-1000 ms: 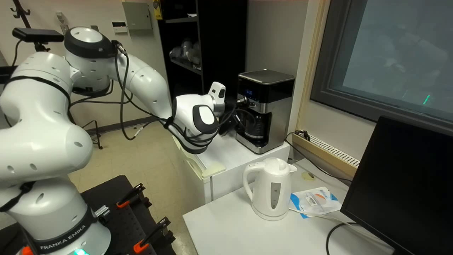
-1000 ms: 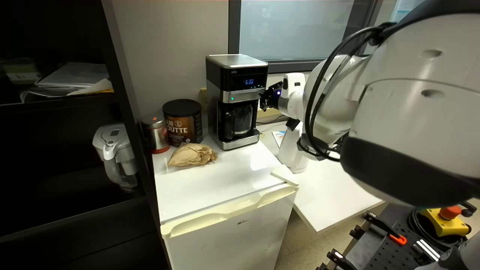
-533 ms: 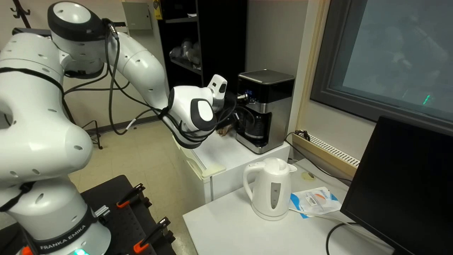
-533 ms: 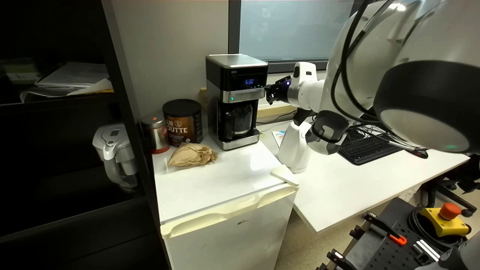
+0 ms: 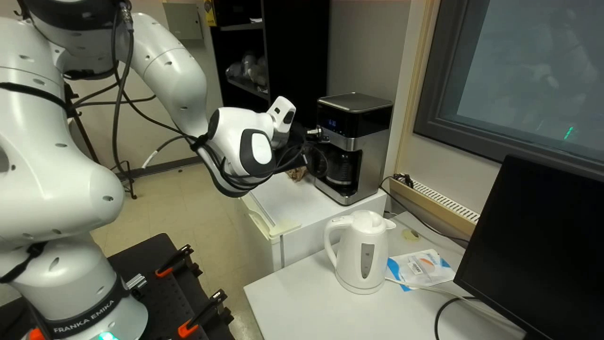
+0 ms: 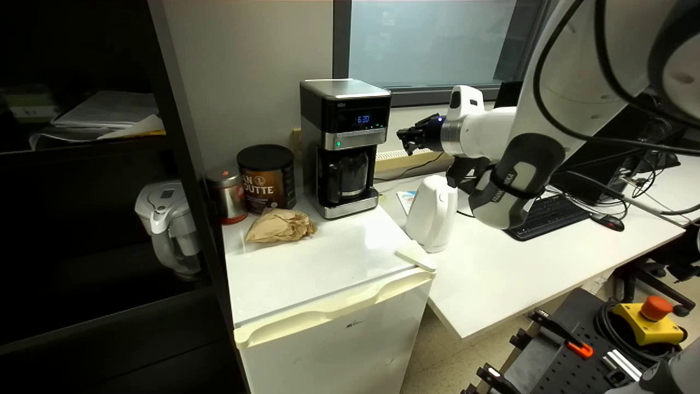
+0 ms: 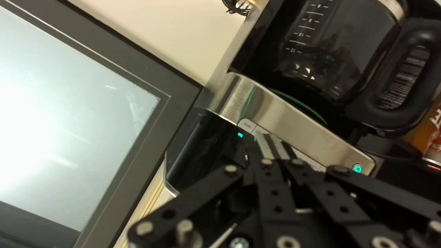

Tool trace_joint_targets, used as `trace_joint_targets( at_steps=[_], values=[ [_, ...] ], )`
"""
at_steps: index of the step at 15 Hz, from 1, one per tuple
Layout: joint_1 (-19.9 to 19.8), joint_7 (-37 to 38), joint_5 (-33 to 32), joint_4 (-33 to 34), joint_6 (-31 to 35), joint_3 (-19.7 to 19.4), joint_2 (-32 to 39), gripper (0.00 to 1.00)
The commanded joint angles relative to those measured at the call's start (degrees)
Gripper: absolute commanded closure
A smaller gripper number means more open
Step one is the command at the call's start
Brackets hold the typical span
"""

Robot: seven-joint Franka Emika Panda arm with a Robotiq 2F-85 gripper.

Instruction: Press a button on the coffeemaker.

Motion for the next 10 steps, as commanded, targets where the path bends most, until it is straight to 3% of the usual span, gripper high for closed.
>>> trace_joint_targets(
  at_steps=[1,5,8,10],
  values=[
    [3.4,-4.5,-4.3,-5.3,-1.5,-2.8,9.3,0.99],
    [7.1,-7.9,-9.4,-9.1,-5.1,-7.2,17.3,0.99],
    [10.7,-10.1,-14.0,-10.6,-12.8,-11.8,24.9,0.99],
    [13.4,-5.7,-21.5,-9.8,-18.6,-16.7,26.9,0.99]
  ],
)
